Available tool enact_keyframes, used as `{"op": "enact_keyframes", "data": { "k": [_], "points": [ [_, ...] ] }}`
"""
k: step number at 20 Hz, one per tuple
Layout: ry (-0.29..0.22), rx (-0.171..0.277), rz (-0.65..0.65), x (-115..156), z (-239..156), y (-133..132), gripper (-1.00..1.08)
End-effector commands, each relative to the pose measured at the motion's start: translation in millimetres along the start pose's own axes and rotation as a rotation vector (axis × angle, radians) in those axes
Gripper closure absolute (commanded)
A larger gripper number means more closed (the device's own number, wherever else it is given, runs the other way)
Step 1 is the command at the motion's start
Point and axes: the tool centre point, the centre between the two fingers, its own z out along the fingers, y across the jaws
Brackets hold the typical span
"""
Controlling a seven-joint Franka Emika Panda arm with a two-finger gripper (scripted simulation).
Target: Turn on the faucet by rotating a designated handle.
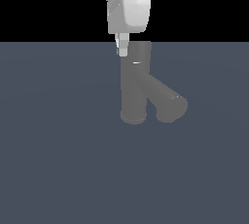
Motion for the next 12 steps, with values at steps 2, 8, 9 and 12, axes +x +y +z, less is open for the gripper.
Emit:
{"op": "enact_keyframes", "data": {
  "k": [2, 8, 9, 12],
  "points": [
    [0.0, -0.004, 0.03, 23, 0, 15, 1.08],
    [0.001, -0.002, 0.01, 36, 0, 8, 1.08],
    [0.001, -0.002, 0.012, 41, 0, 8, 1.08],
    [0.001, -0.003, 0.015, 57, 0, 9, 1.08]
  ]
}}
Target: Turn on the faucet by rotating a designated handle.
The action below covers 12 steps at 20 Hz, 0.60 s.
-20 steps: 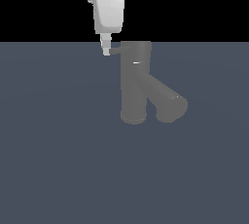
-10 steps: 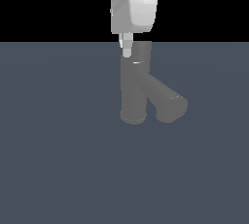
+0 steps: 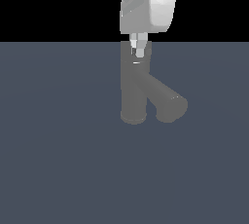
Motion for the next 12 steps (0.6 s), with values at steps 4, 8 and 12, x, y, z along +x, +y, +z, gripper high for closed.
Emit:
{"op": "enact_keyframes", "data": {
  "k": [4, 8, 12],
  "points": [
    [0.002, 0.003, 0.034, 44, 0, 5, 1.08],
    [0.001, 0.002, 0.038, 64, -1, 6, 1.08],
    [0.001, 0.002, 0.043, 83, -1, 7, 1.08]
  ]
}}
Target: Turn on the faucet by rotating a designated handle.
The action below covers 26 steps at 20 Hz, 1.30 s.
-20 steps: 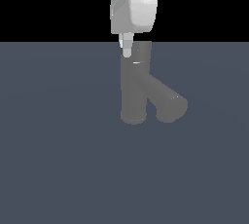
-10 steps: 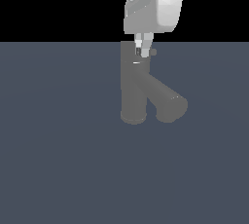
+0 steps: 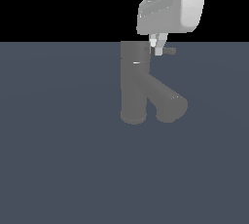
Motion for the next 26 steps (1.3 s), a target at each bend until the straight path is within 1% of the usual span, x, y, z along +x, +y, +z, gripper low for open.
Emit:
{"op": "enact_keyframes", "data": {
  "k": [1, 2, 3, 26],
  "points": [
    [0.003, 0.004, 0.052, 36, -1, 10, 1.08],
    [0.003, 0.004, 0.052, 36, -1, 10, 1.08],
    [-0.002, 0.001, 0.001, 7, 0, 0, 1.08],
    [0.001, 0.003, 0.032, 67, -1, -39, 1.08]
  ]
}}
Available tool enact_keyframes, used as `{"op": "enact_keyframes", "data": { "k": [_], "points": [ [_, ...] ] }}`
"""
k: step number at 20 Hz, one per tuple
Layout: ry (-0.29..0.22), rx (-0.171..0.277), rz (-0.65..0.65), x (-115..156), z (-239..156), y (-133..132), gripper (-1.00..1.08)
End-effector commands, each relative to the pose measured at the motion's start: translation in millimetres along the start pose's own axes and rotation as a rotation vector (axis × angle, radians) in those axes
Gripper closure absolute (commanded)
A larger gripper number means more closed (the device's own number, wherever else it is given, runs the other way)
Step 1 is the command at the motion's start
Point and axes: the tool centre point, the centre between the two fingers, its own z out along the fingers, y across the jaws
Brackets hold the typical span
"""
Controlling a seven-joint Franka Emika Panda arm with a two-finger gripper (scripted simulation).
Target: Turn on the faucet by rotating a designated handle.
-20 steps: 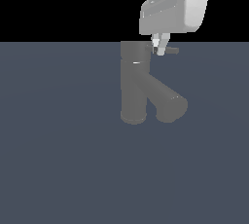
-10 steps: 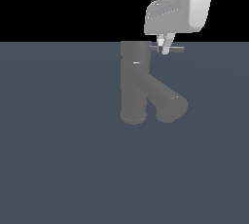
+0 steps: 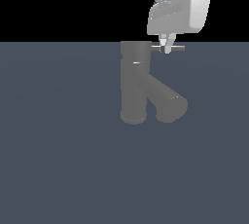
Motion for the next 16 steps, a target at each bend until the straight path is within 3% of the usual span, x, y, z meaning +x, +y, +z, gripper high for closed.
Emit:
{"op": "enact_keyframes", "data": {
  "k": [1, 16],
  "points": [
    [0.007, 0.008, 0.027, 21, 0, -2, 1.08],
    [0.008, 0.009, 0.045, 56, -1, -24, 1.08]
  ]
}}
